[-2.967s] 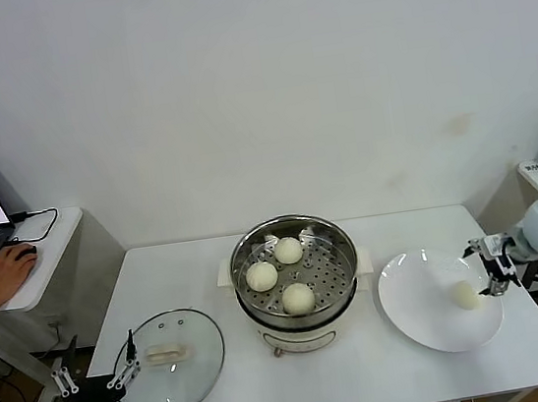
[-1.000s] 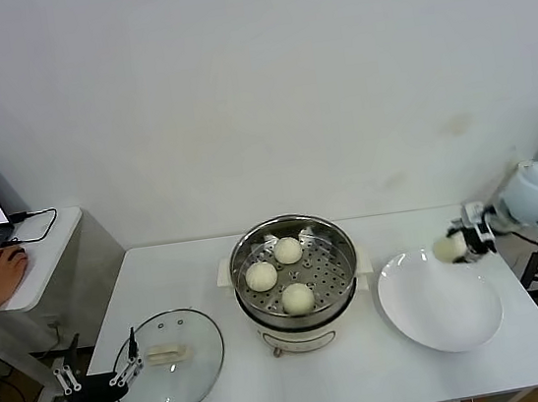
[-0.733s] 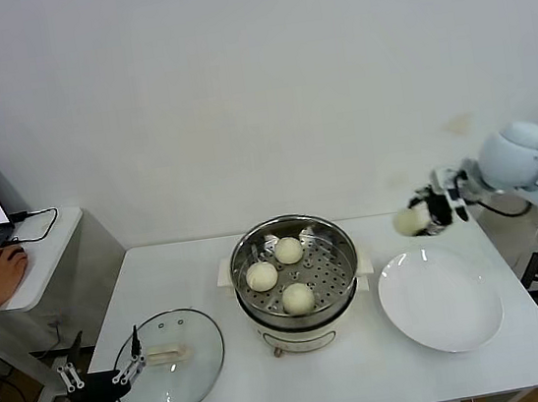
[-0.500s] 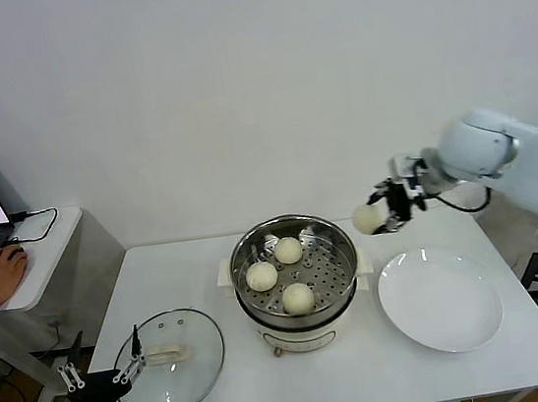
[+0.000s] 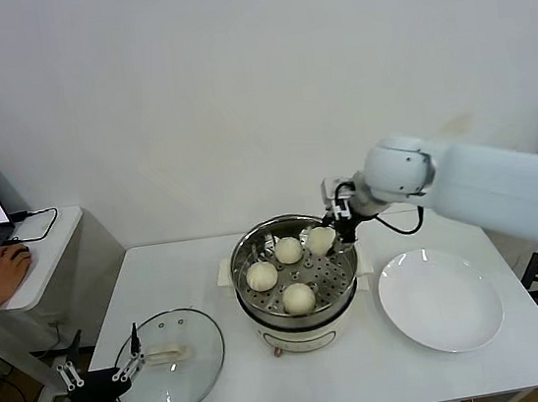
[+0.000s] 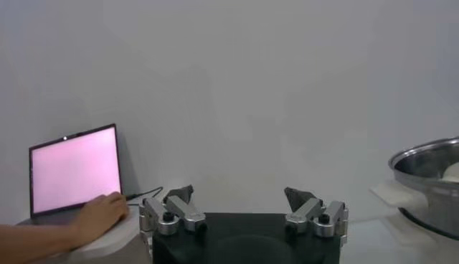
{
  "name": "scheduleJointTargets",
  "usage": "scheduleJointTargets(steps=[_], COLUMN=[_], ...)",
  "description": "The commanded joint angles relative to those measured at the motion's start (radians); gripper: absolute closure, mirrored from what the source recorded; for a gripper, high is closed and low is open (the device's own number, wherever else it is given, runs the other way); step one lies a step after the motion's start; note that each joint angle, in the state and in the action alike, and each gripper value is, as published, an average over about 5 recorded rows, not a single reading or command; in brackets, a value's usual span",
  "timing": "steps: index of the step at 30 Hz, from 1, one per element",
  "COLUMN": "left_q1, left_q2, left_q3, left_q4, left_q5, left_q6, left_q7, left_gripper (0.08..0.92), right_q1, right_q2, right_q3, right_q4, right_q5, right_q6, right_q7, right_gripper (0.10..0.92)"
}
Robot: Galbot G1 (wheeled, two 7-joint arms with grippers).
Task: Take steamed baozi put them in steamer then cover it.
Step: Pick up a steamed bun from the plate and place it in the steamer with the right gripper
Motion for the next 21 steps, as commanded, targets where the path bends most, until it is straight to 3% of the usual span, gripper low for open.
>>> scheduleJointTargets(steps=[1, 21], left_q1=[0.004, 0.003], left_q2=[0.001, 0.001], left_q3=[-0.006, -0.008], left_q4=[-0.002, -0.004], left_q5=[-0.002, -0.003], left_q6=[0.0, -0.002], left_q7=[0.001, 0.001], left_gripper=[0.177, 0.177], right_q1=[-0.078, -0.131], right_q2=[0.084, 0.069], right_q3=[-0.018, 0.039], right_q4=[-0.079, -0.079], right_q5=[-0.015, -0.047], right_q6=[-0.052, -0.051], right_q7=[0.049, 0.03], right_gripper=[0.423, 0.399])
